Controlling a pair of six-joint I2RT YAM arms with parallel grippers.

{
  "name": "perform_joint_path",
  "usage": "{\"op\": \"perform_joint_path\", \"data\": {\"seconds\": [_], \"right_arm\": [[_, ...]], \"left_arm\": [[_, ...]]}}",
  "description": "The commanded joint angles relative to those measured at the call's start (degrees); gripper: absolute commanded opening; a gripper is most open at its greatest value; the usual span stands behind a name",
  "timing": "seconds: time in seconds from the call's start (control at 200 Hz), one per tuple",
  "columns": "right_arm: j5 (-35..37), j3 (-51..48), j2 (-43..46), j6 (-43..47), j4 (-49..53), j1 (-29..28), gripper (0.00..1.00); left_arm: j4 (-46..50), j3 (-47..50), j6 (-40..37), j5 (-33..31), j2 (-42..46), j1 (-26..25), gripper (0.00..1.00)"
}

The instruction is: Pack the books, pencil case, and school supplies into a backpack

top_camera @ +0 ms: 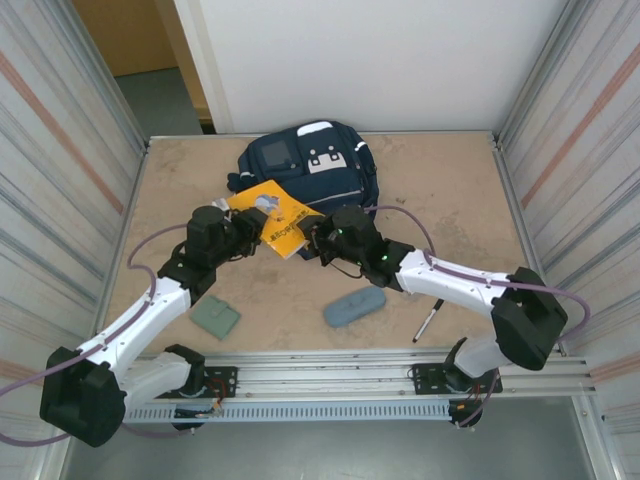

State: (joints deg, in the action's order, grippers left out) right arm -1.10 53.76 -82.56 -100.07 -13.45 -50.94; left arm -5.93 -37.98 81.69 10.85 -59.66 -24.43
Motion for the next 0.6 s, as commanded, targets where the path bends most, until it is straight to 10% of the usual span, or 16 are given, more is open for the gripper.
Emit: {"op": "perform_joint_path", "data": {"seconds": [0.0,0.21,0.336,0.596], "right_arm": [[4.67,-0.67,4.13,3.48,-0.17,0.62,0.1],[5.36,-1.02,6.69,7.65,0.01,1.8,0.0],[4.66,-1.86,11.03,14.41,2.73,5.56,0.0],[6.76,-5.46,28.83,28.18,15.59,17.36,0.0]], "left_arm": [[-0.76,0.15,0.52,1.85,1.01,-0.44,0.13],[-1.32,0.69,-0.4,2.02,-0.26,-0.71,0.59],[16.19,-7.78,-22.53,-5.92,-2.19,-1.75,0.96],[15.25,-16.03,-52.02,-6.05,-17.52,-5.37,0.97]]}}
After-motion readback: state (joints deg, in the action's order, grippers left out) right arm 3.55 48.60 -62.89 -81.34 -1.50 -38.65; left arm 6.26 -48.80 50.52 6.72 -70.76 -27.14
